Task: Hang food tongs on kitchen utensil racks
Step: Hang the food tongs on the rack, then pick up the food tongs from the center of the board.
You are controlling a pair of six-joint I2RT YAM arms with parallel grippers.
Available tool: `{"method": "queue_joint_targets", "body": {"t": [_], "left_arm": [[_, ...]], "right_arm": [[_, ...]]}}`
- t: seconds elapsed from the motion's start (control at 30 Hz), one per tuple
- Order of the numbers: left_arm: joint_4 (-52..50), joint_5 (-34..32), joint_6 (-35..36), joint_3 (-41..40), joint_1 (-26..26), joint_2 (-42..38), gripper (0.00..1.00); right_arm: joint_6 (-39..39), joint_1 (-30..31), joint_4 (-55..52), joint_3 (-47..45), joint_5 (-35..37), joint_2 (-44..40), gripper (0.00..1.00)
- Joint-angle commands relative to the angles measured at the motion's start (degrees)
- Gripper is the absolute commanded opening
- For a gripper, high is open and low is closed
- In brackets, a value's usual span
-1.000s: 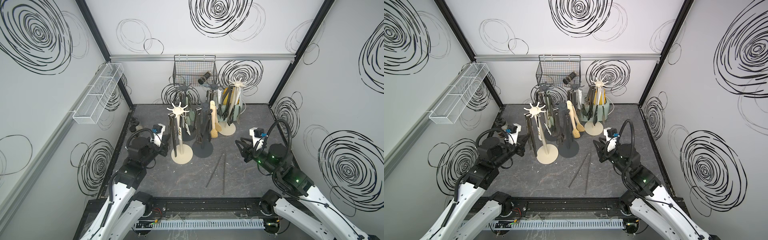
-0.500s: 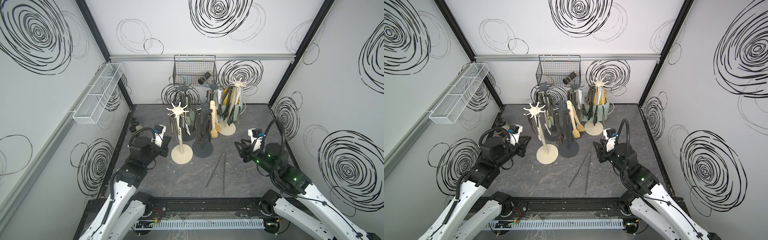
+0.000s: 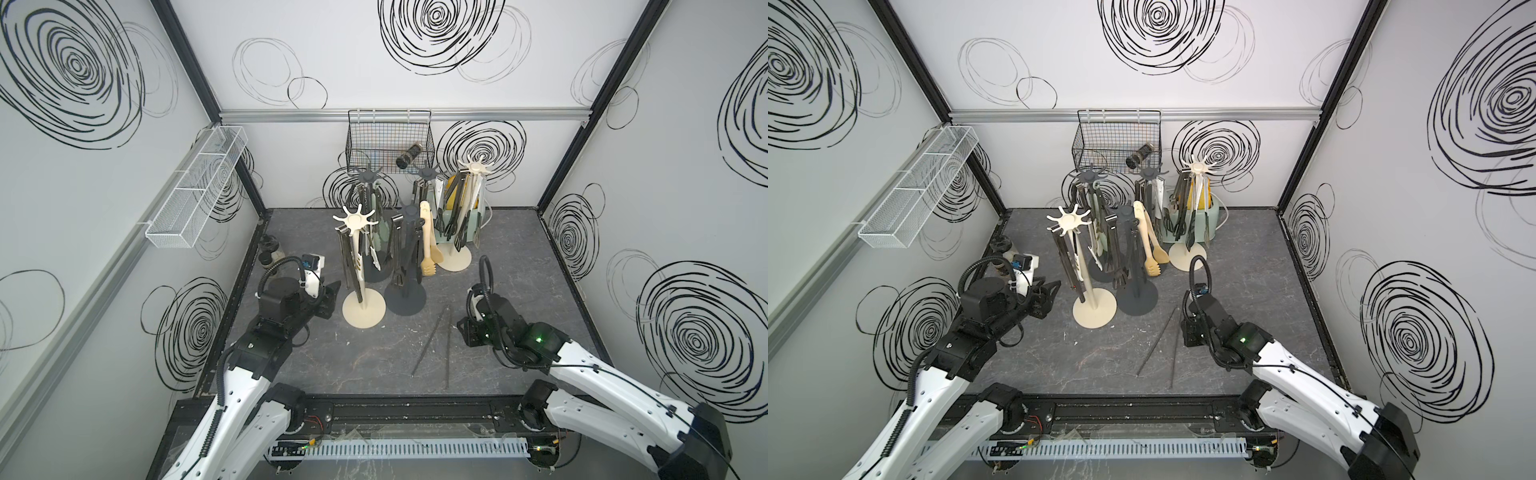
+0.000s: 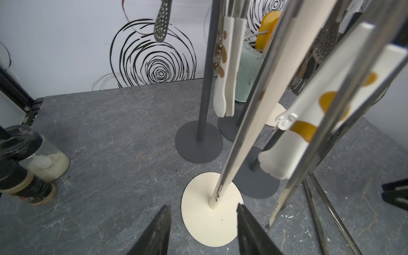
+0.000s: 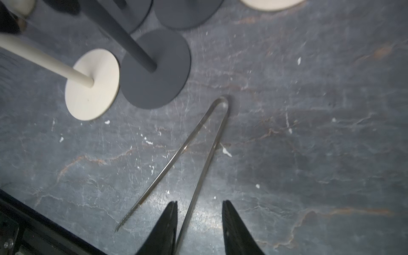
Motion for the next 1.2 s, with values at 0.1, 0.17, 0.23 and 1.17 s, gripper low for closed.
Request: {"method": "queue_joint_targets", "body": {"t": [0.1, 0.17, 0.23, 1.17], "left_arm": [[-2.67, 1.22, -5.52, 2.80, 8.85, 3.86, 0.59], [-2.21, 5.49, -6.03, 3.04, 12.41, 5.16, 0.62], [-1.45, 8.21, -7.01, 2.95, 14.67, 6.22, 0.62], [5.49, 16.57, -10.52, -3.74, 19.53, 4.26, 0.64]], "right_arm": [[12.04, 5.65, 0.24, 1.77, 0.49, 12.08, 0.38], [14.22, 6.32, -0.89, 3.22, -0.12, 17.33, 0.38], [15.42, 7.24, -1.03, 4.14, 0.22, 21.26, 0.38], [19.65, -2.80, -6.11, 0.24, 7.97, 13.15, 0.00]]}}
